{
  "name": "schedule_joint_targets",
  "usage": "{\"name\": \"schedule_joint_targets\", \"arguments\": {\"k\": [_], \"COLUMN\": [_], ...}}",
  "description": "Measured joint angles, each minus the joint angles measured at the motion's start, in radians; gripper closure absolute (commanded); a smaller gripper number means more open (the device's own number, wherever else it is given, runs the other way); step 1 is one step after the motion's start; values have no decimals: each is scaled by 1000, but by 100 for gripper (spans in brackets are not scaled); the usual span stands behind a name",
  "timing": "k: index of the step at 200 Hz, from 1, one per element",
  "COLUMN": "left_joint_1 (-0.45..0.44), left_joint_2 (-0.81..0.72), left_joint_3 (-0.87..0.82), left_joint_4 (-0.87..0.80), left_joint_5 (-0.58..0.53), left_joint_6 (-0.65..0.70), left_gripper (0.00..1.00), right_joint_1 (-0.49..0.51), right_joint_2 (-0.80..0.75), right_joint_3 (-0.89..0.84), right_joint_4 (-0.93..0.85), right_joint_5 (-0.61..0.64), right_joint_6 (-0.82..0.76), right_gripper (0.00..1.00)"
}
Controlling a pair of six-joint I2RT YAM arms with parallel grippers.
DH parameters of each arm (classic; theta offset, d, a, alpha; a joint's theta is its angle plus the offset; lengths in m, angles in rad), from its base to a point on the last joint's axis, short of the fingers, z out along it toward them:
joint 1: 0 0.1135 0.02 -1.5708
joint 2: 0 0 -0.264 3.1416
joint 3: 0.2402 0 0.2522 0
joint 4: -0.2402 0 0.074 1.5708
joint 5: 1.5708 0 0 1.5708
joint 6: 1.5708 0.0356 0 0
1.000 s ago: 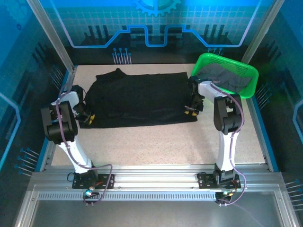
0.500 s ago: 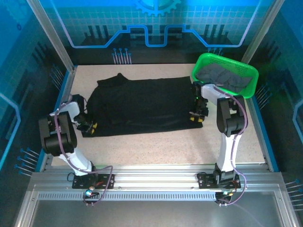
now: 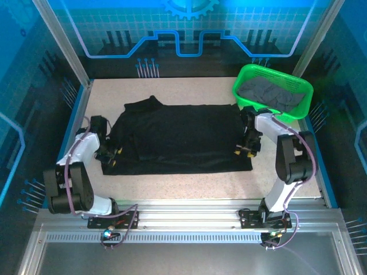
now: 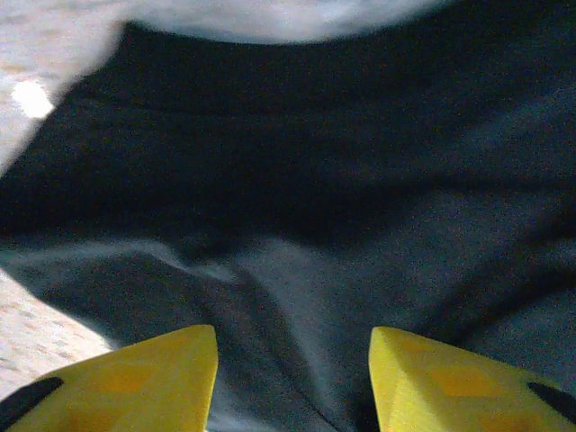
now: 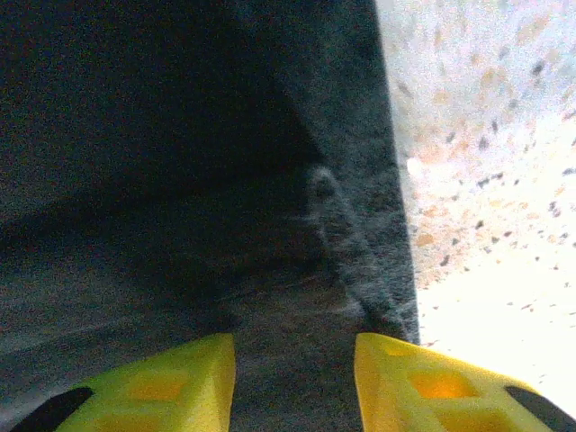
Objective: Fold and stack the t-shirts
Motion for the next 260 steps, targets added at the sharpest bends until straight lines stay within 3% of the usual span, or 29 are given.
{"name": "schedule_joint_targets", "arguments": {"k": [16,69,134,167,225,260], "left_joint_1": [-86,-286,-350,-362,-375,-409], "left_joint_2": [-31,-2,69,116,190,242], "left_joint_3": [58,14,-2,-29,13,124], "left_joint_4": [18,39,36,71,124,126], "left_joint_5": [1,51,42,30,-44,-57], "left_joint_6": [-53,-290,-441,-483,-468,-369], "left_gripper": [46,38,37,51,100,100], "right_joint_1": [17,118,194,217,217,217], "right_joint_2": [-65,-108,-71,-58,-58,-58], "right_joint_3": [52,175,198,198,198,198], "right_joint_4": [50,215,273,288,301,301], "right_joint_5": [-69,-351,-447,-459,-463,-463], "right_joint_6": [-17,-6,81,111,134,134], "right_gripper": [40,39,40,40,41,41]}}
